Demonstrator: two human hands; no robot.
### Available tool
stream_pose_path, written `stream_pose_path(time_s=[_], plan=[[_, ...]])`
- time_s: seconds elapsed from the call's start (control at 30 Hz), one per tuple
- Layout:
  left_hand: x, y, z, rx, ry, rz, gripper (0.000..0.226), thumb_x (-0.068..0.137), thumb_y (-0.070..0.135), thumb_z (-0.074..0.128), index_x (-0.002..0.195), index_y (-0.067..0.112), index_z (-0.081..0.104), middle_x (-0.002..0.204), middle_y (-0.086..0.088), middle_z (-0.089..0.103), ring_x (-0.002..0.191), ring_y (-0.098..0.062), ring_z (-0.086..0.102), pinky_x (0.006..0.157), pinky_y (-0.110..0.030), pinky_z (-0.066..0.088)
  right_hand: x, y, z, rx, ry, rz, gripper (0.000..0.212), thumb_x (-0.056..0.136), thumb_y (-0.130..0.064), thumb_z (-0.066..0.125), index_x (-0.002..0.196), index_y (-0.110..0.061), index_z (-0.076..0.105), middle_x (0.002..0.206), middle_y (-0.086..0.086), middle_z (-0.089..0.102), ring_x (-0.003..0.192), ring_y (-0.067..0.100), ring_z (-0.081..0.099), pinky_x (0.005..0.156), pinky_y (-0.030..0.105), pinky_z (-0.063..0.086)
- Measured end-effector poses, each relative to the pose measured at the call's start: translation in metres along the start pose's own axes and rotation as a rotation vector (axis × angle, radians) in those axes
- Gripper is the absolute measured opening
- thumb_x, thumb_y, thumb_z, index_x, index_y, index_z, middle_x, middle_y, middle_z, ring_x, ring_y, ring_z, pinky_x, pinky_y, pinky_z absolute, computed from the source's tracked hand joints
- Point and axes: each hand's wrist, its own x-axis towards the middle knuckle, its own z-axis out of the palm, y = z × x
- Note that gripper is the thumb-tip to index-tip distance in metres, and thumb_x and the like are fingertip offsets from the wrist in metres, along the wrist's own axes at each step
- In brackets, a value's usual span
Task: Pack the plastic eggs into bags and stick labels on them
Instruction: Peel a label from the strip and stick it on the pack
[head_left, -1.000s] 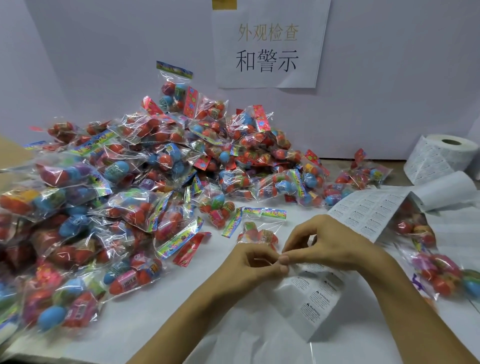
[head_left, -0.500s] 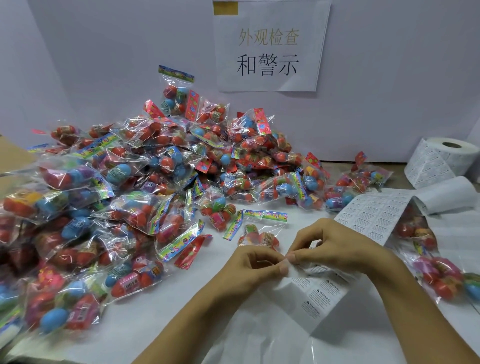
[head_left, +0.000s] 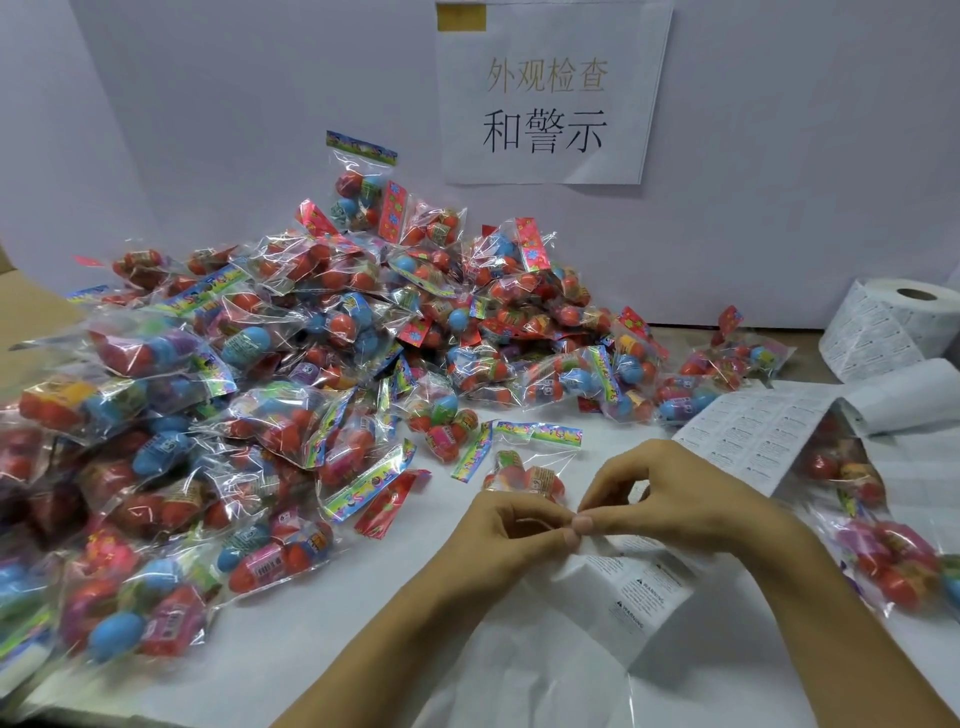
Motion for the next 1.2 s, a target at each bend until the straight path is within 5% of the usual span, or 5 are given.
stream_pose_path(time_s=[0.37,0.67,0.8,1.0,1.2], plan=[[0.001,-0.004,0.000,0.050,0.031,0.057,0.016,0.082,0.020,0.074,0.081,0.033,0.083,0.075,0.009,0.074,0.069,-0.003,0.063,0.067,-0.015,0.047,0.001,0.000,0.002,-0.027,0.036,0.004,0.014,0.074,-0.044,0.086,0.077,-0.031,0.079,0.085,-0.014,0.072,0.084,0.006,0.068,0.078,0.031,0.059],[0.001,-0.005,0.001,0.099,-0.014,0.089,0.017,0.085,0.017,0.072,0.082,0.031,0.082,0.076,0.008,0.072,0.068,-0.005,0.060,0.065,-0.017,0.046,-0.001,-0.001,0.000,0.015,-0.037,-0.035,0.007,0.080,-0.026,0.086,0.079,-0.019,0.081,0.088,-0.002,0.074,0.083,0.010,0.069,0.074,0.023,0.055],[0.001,-0.009,0.003,0.140,-0.001,0.075,0.018,0.084,0.019,0.072,0.084,0.034,0.082,0.078,0.009,0.072,0.070,-0.007,0.062,0.066,-0.020,0.047,-0.001,-0.003,-0.001,-0.013,-0.062,0.000,0.005,0.080,-0.024,0.084,0.076,-0.024,0.081,0.087,-0.005,0.075,0.082,0.007,0.069,0.070,0.017,0.051],[0.002,-0.011,0.002,0.171,-0.003,0.056,0.020,0.086,0.020,0.071,0.084,0.037,0.082,0.074,0.010,0.071,0.066,-0.007,0.059,0.063,-0.019,0.046,-0.001,-0.009,0.002,-0.039,-0.065,0.054,0.006,0.068,-0.040,0.076,0.068,-0.034,0.076,0.083,-0.007,0.074,0.080,0.008,0.069,0.077,0.036,0.059],[0.002,-0.014,0.004,0.255,0.044,0.082,0.011,0.086,0.026,0.071,0.085,0.033,0.079,0.072,0.011,0.070,0.064,-0.006,0.059,0.061,-0.019,0.047,-0.002,-0.010,0.004,-0.092,-0.033,0.099,0.010,0.075,-0.025,0.075,0.068,-0.033,0.075,0.078,-0.010,0.074,0.079,0.007,0.070,0.079,0.036,0.060]])
